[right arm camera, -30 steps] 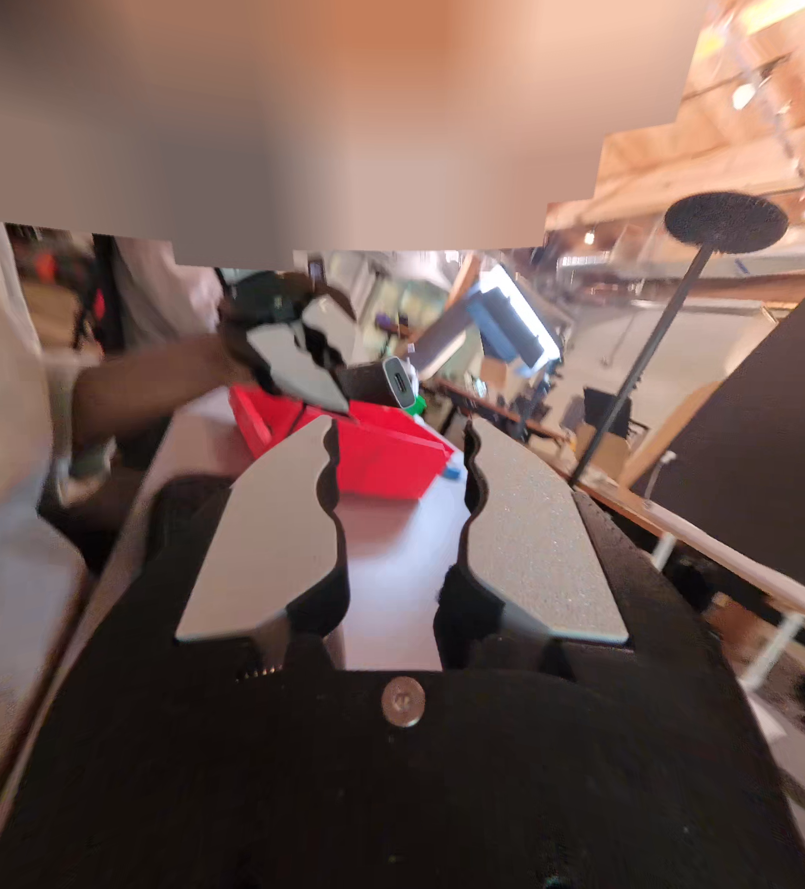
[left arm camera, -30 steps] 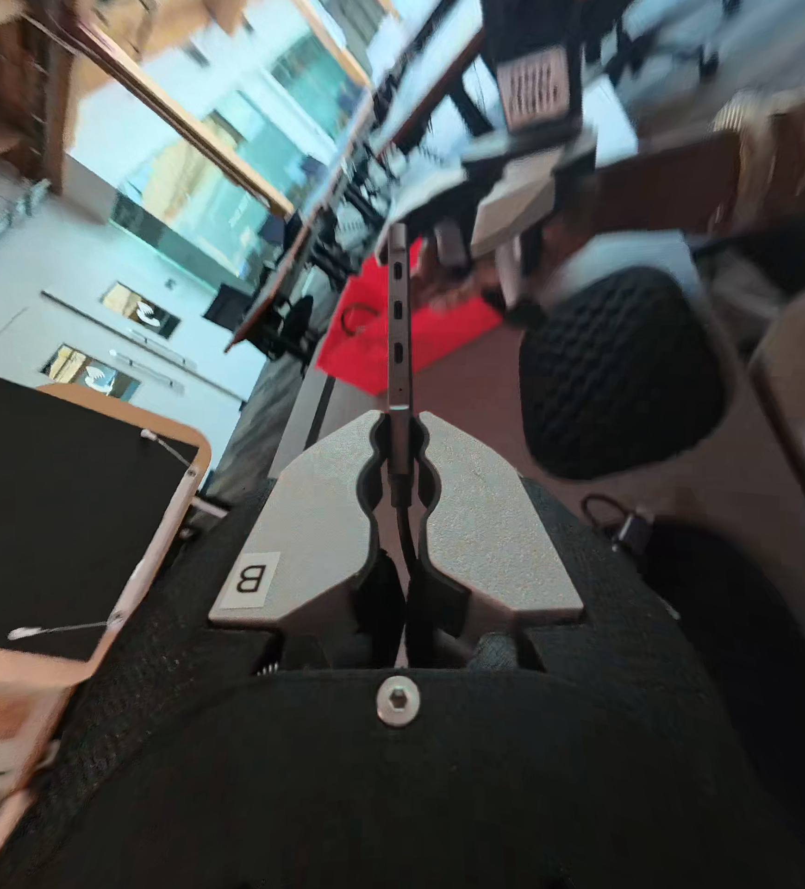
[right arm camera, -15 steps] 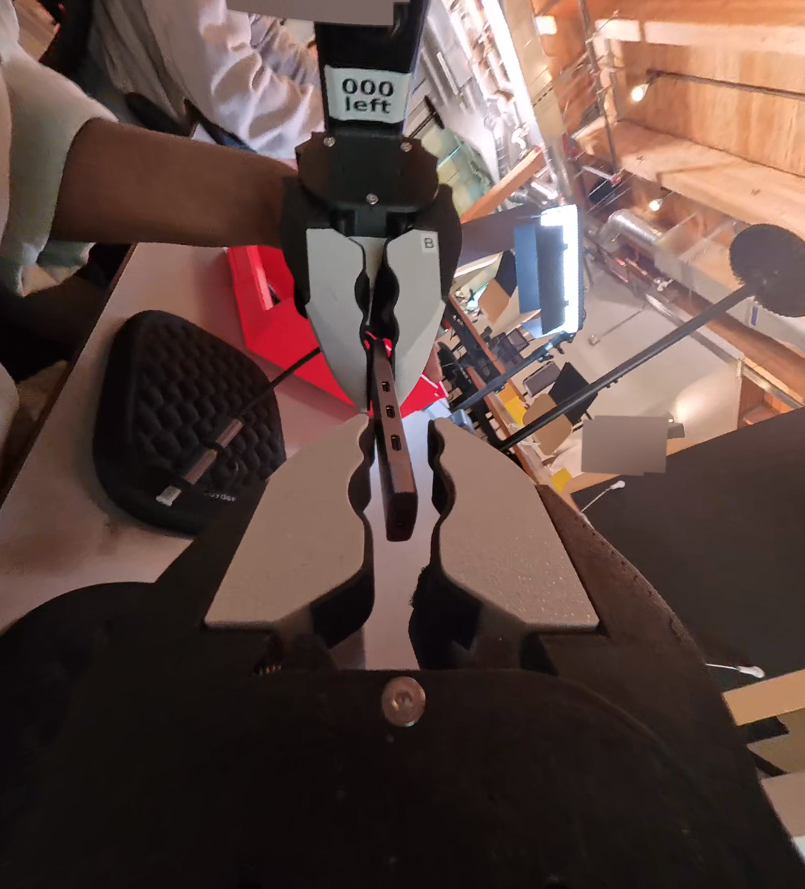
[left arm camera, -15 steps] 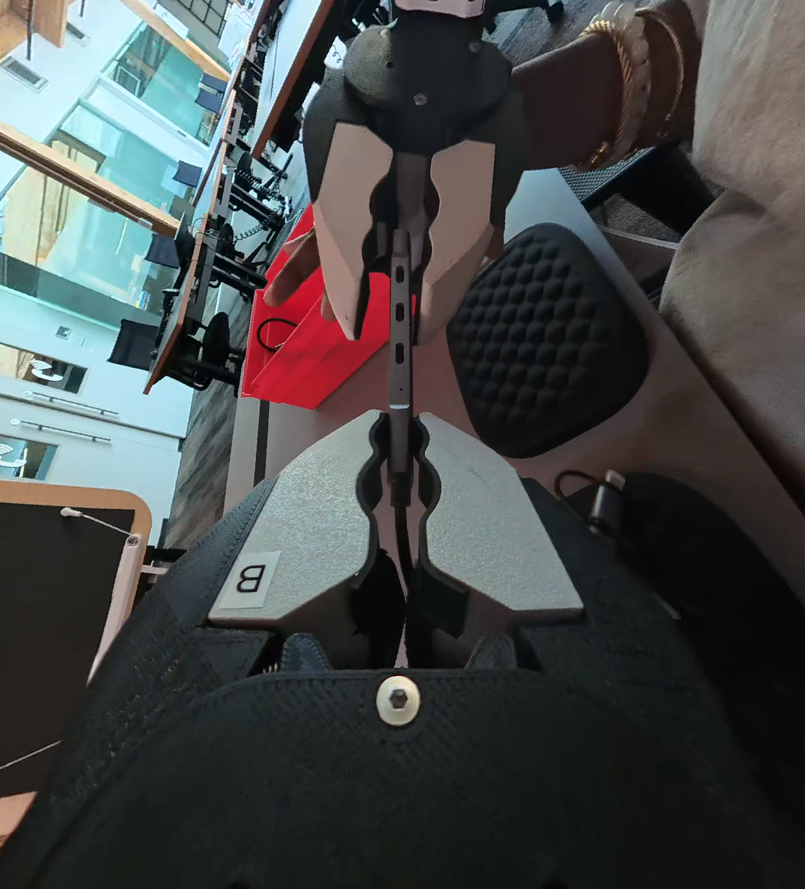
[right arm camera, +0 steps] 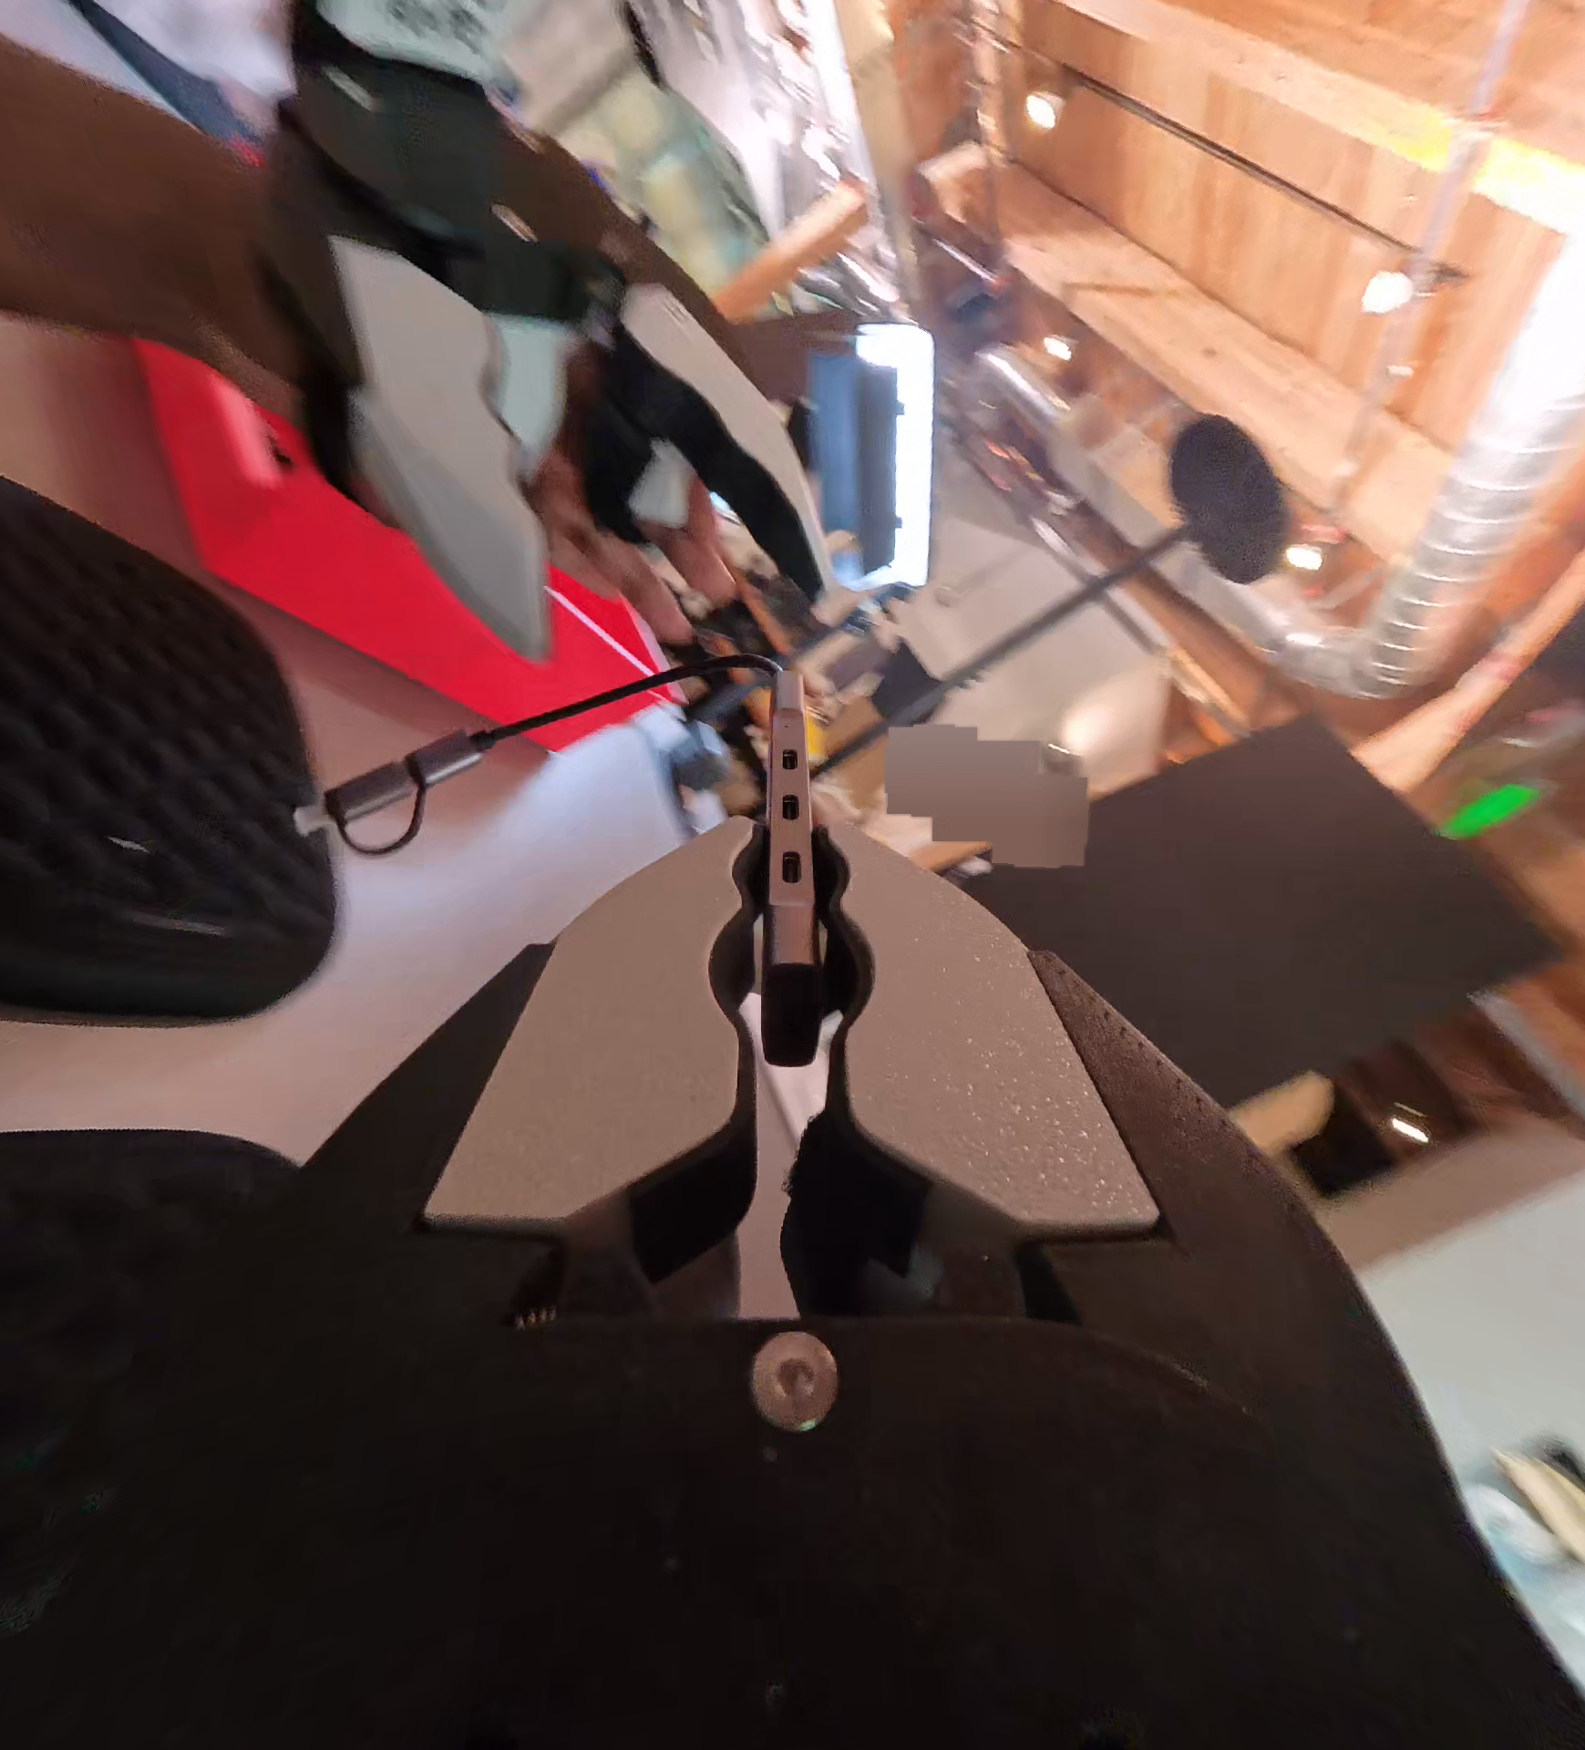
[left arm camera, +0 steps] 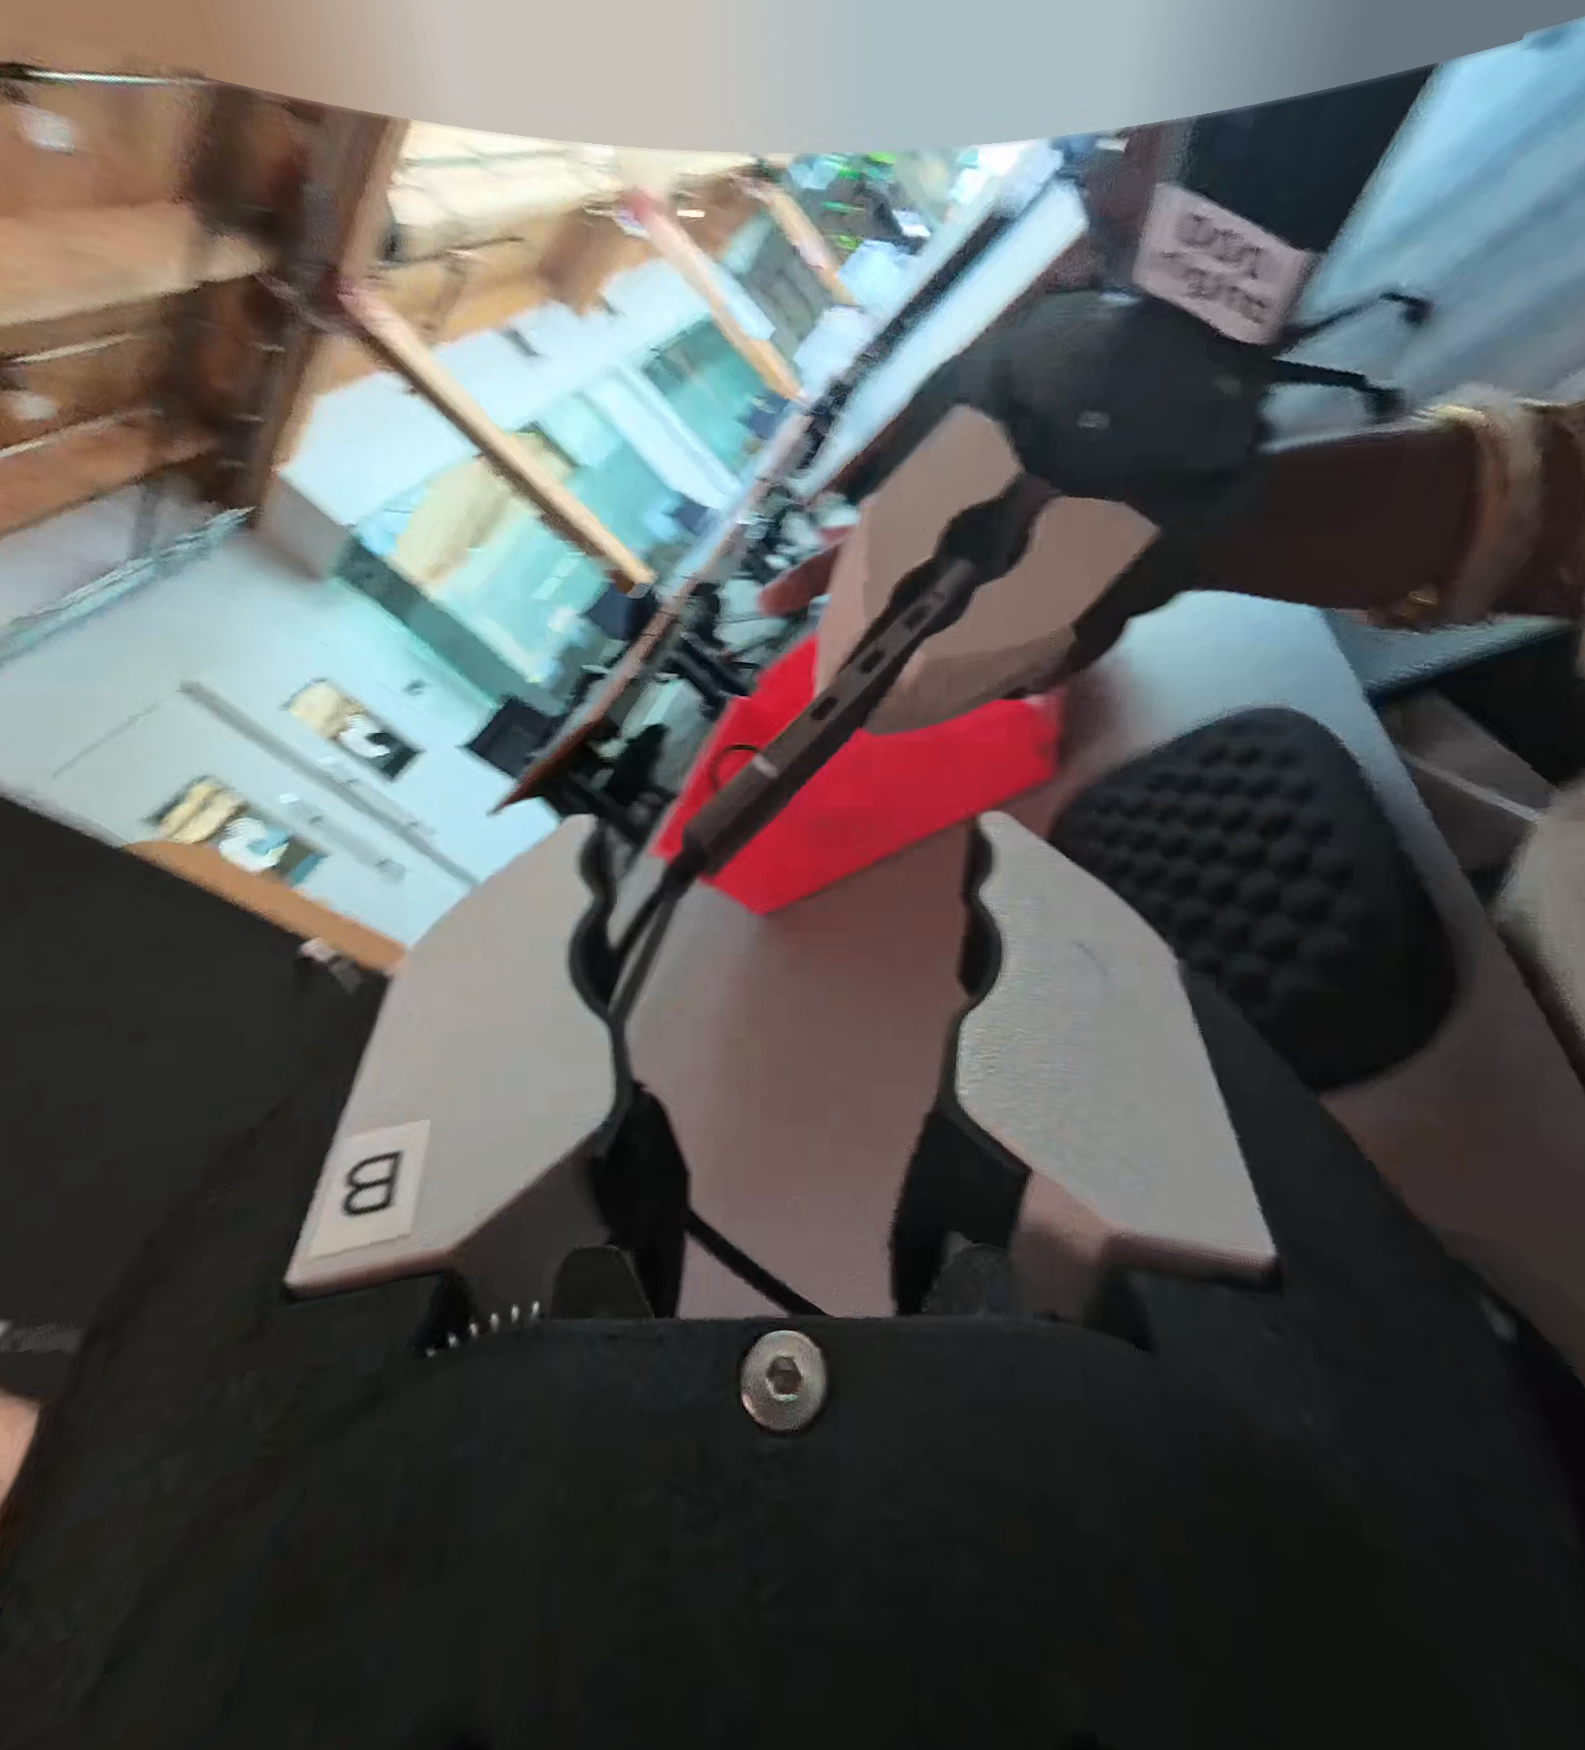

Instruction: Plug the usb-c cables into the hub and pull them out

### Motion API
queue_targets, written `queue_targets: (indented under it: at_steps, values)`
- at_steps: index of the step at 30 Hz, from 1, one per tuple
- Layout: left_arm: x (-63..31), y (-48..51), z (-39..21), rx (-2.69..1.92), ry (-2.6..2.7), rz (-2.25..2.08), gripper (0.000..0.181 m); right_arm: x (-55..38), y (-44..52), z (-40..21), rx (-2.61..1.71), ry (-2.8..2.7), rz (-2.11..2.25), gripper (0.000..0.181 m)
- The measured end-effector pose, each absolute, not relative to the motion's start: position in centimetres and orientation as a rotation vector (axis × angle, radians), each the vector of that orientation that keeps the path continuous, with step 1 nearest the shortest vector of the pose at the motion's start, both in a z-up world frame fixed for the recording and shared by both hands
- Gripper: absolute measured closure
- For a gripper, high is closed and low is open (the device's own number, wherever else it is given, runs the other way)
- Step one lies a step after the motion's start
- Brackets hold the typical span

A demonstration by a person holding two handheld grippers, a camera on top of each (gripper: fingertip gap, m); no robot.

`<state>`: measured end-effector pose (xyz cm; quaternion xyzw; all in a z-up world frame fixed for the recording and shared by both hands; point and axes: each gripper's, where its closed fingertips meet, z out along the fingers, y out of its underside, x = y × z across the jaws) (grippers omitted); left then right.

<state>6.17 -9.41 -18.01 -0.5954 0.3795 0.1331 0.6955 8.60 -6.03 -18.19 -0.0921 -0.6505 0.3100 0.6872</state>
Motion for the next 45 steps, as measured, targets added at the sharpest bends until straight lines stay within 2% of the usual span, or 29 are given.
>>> queue_targets:
  at_steps: [1, 3, 4, 7, 10, 16, 20, 28, 32, 38, 42, 45]
  values:
    - [5.3, -9.8, -17.4, -1.316, 0.768, 0.343, 0.097, 8.7, -5.1, -17.6, -0.222, -1.412, 0.637, 0.173]
    - [3.5, -11.3, -17.1, -1.335, 0.683, 0.429, 0.092, 9.0, -3.7, -16.9, -0.253, -1.347, 0.555, 0.173]
    - [2.2, -12.3, -16.9, -1.359, 0.650, 0.484, 0.094, 9.0, -3.1, -16.8, -0.271, -1.323, 0.526, 0.173]
    - [-4.0, -16.6, -16.6, -1.566, 0.535, 0.695, 0.119, 8.8, -1.1, -17.3, -0.337, -1.288, 0.428, 0.173]
    - [-10.1, -22.7, -17.9, -1.819, 0.247, 0.721, 0.123, 8.2, -0.5, -18.1, -0.371, -1.285, 0.433, 0.173]
    - [-18.3, -32.9, -26.6, -2.343, -0.479, 0.680, 0.129, 6.4, -1.8, -20.3, -0.378, -1.327, 0.516, 0.173]
    - [-19.4, -32.5, -28.4, -2.397, -0.532, 0.554, 0.144, 5.9, -2.4, -20.6, -0.372, -1.341, 0.541, 0.173]
    - [-20.9, -32.4, -35.7, -2.827, -0.616, 0.237, 0.139, 6.3, -1.8, -20.4, -0.386, -1.318, 0.545, 0.173]
    - [-21.0, -31.6, -36.0, -2.786, -0.667, 0.139, 0.153, 6.5, -1.6, -20.4, -0.389, -1.316, 0.565, 0.173]
    - [-22.0, -30.3, -31.6, -2.488, -0.583, 0.392, 0.167, 5.9, -1.0, -23.4, -0.386, -1.475, 0.498, 0.172]
    - [-20.4, -27.2, -21.7, -1.853, -0.356, 0.535, 0.168, 5.9, -1.0, -25.7, -0.425, -1.613, 0.534, 0.172]
    - [-15.5, -26.1, -14.2, -1.346, -0.202, 0.351, 0.168, 5.8, 0.1, -29.3, -0.506, -1.811, 0.435, 0.173]
